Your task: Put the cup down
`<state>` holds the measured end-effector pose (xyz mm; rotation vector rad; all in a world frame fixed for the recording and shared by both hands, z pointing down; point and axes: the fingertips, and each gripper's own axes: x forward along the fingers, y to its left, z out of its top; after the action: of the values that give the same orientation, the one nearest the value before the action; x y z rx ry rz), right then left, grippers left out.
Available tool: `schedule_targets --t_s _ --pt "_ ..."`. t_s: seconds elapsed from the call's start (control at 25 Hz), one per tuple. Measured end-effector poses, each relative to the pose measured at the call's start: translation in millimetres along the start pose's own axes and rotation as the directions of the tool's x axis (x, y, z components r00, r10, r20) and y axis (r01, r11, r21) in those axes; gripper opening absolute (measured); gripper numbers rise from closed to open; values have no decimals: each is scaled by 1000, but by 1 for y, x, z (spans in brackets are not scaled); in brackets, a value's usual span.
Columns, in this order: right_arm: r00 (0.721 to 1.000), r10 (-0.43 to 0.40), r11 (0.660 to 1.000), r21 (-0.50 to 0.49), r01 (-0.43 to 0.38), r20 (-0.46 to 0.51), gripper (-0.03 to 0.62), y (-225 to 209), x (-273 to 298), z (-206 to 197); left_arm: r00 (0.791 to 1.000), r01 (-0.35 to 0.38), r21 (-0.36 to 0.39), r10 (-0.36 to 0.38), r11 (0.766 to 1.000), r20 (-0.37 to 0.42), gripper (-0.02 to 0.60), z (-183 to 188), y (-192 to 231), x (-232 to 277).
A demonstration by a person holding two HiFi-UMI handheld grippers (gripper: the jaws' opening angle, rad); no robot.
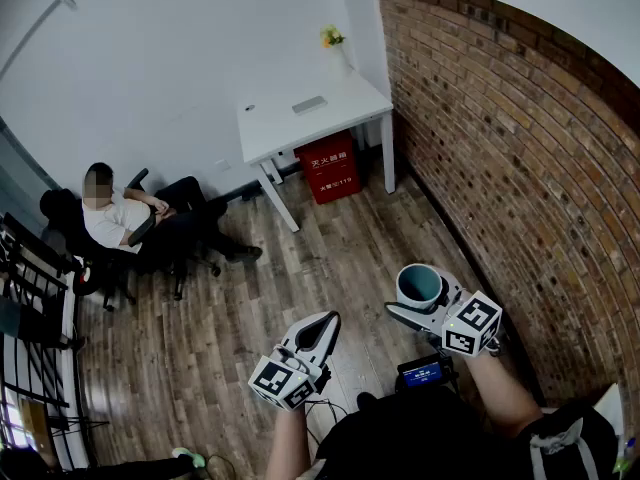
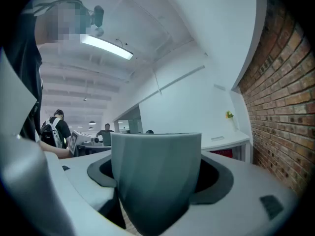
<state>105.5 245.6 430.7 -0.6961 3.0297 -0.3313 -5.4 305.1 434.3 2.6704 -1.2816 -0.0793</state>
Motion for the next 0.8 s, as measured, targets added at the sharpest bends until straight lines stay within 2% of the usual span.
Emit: schedule_targets --t_s 0.8 --pt "1000 -3 999 36 3 8 402 -13 3 -2 1000 4 1 -4 1000 -4 8 -2 8 10"
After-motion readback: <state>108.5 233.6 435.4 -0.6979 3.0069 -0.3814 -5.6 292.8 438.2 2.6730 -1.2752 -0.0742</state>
